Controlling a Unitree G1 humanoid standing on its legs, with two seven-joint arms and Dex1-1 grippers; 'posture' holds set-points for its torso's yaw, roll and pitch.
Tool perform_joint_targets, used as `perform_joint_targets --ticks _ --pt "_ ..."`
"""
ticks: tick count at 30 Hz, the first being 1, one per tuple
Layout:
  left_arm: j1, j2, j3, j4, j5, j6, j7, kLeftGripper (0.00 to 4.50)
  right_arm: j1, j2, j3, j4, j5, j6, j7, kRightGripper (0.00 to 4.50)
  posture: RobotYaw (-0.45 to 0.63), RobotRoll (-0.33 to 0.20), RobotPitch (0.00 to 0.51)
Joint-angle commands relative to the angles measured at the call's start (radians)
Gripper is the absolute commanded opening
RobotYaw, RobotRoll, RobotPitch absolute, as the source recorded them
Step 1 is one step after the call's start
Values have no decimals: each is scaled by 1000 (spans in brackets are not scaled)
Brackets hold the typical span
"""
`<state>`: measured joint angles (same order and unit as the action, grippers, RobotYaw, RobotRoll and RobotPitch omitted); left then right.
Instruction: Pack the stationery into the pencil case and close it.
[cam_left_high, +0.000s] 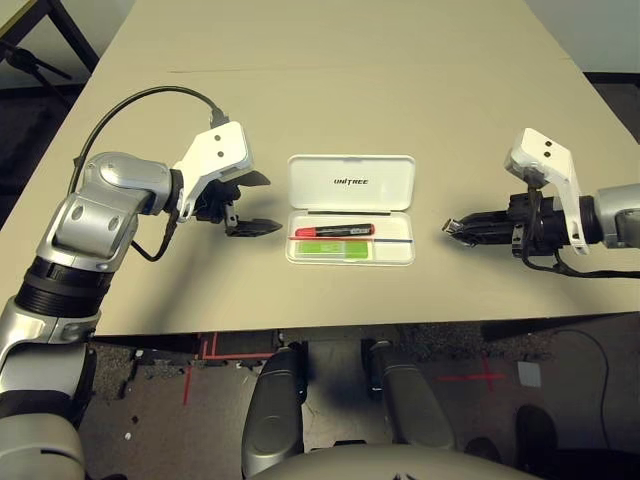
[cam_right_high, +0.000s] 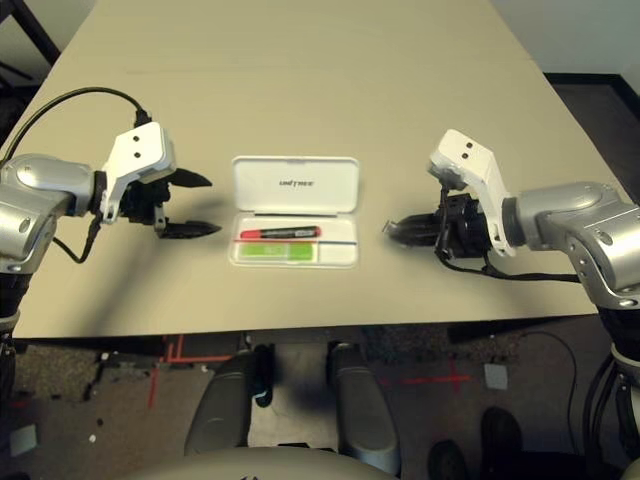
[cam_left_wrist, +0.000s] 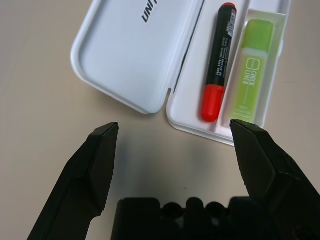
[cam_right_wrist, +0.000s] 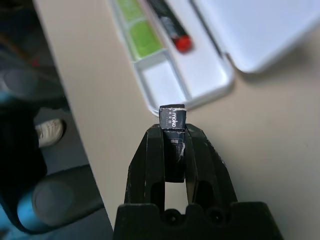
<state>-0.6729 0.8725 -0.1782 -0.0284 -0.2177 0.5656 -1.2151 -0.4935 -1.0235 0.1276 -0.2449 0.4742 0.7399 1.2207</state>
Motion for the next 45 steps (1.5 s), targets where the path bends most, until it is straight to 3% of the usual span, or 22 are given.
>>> perform_joint_targets --ticks 1,10,22,32,37,43,45 --pt "3 1 -3 -9 0 -7 -8 4500 -29 35 87 22 -77 -125 54 293 -7 0 206" --pt "26 8 13 -32 -25 -24 -32 4500 -143 194 233 142 -266 -311 66 293 18 0 201" --pt "85 14 72 -44 -104 -79 -99 4500 -171 275 243 216 -349 -374 75 293 34 0 207" --pt "88 15 78 -43 -109 -82 -90 4500 -160 306 246 234 -384 -407 67 293 36 0 206" --pt "83 13 77 -31 -104 -90 -88 4500 -159 311 234 230 -356 -381 90 1964 31 0 205" --pt "78 14 76 -5 -100 -104 -92 4500 -159 308 194 246 -314 -393 109 4300 26 0 204" --pt "73 16 79 18 -94 -115 -89 4500 -162 302 167 263 -263 -379 152 4482 23 0 204"
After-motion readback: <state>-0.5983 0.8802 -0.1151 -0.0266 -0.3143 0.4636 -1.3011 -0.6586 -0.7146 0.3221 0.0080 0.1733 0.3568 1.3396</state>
